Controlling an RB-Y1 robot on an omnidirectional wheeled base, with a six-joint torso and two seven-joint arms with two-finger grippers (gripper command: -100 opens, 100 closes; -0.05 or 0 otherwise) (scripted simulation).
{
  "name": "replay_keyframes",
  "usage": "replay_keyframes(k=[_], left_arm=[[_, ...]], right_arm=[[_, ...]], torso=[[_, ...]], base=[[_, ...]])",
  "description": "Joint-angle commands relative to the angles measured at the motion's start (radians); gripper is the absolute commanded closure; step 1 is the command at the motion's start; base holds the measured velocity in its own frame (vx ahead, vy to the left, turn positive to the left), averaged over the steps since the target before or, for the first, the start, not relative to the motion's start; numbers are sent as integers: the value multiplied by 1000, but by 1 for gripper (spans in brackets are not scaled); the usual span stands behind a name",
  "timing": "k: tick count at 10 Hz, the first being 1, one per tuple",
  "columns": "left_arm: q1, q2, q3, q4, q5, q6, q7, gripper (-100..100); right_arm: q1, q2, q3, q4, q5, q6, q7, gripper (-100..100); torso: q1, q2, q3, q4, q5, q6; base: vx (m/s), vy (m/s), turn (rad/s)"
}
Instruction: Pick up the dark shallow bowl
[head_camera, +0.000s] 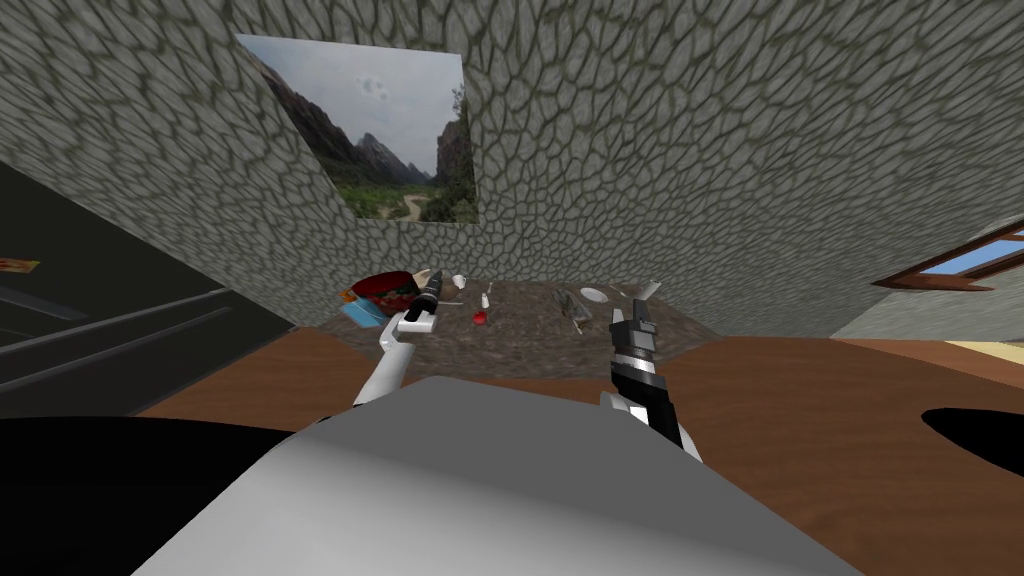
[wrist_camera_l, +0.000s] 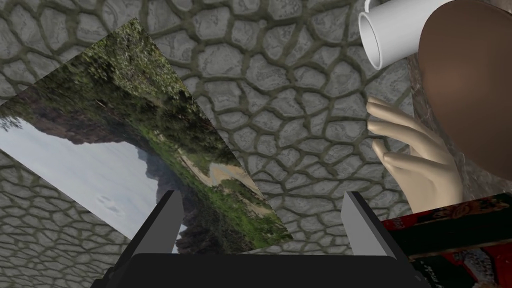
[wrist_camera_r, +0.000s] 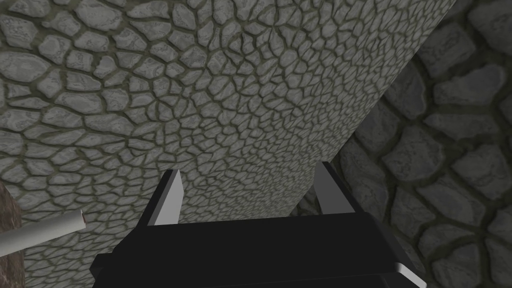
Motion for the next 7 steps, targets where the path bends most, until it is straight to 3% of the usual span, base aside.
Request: replay_keyframes(k=[1,4,7], left_arm=[[-24,9,8,28,-3,40,11,-100],[-93,24,41,109,-22,126,52,-100],[-126,32,57,159,-30,187,75,-100]], right_arm=[[0,0,0,0,0,0,0,0],[0,0,0,0,0,0,0,0],[0,0,0,0,0,0,0,0]], torso=[[0,0,0,0,0,0],[1,1,0,0,0,0],[1,0,0,0,0,0]], base=[[8,-70,-3],[-3,-60,-6],[4,-58,0]])
